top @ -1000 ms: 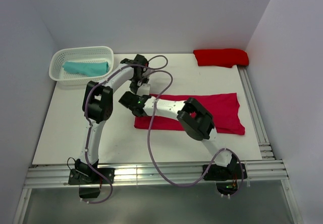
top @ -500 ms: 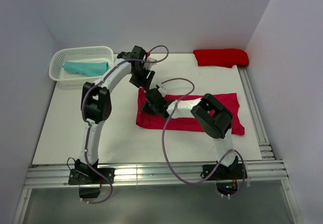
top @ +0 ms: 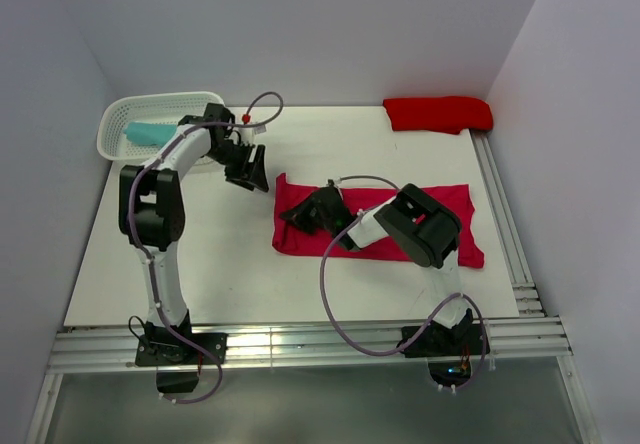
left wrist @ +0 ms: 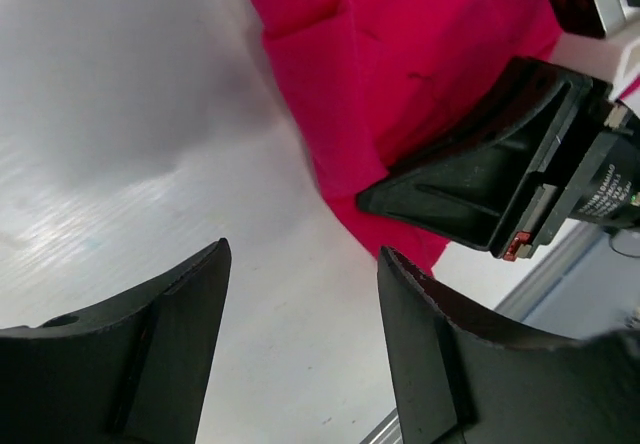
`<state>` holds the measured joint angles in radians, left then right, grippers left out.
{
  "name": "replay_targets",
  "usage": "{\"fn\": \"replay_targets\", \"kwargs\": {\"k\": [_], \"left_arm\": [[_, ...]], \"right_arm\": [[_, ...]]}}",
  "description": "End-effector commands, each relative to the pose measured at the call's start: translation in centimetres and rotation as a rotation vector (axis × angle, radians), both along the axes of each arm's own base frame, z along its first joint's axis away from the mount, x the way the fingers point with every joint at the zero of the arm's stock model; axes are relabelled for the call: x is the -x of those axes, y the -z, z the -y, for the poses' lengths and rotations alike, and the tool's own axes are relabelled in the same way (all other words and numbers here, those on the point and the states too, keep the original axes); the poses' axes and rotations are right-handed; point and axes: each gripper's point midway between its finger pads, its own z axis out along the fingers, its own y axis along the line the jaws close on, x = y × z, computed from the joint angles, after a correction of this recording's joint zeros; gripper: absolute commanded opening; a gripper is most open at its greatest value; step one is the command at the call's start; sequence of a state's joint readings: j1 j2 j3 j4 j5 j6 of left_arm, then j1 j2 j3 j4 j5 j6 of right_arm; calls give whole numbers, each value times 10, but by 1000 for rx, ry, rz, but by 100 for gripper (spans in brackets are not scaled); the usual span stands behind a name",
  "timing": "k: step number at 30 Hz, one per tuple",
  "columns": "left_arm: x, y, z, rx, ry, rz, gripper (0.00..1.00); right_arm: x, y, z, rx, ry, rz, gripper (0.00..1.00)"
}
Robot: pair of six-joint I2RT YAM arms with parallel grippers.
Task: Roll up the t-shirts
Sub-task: Roll the tshirt
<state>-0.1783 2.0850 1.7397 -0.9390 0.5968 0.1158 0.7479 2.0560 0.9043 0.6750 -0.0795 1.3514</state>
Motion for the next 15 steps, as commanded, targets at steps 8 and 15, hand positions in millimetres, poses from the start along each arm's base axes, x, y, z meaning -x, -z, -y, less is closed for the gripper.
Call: {"fn": "replay_targets", "kwargs": {"k": [8,15], "left_arm": [[-7,32,45,266,22,-44,66],[-15,61,50,287,-37,-113,64]], "right_arm": [[12,29,16,13,22,-82,4],[13,34,20,8,28,-95,4]]}}
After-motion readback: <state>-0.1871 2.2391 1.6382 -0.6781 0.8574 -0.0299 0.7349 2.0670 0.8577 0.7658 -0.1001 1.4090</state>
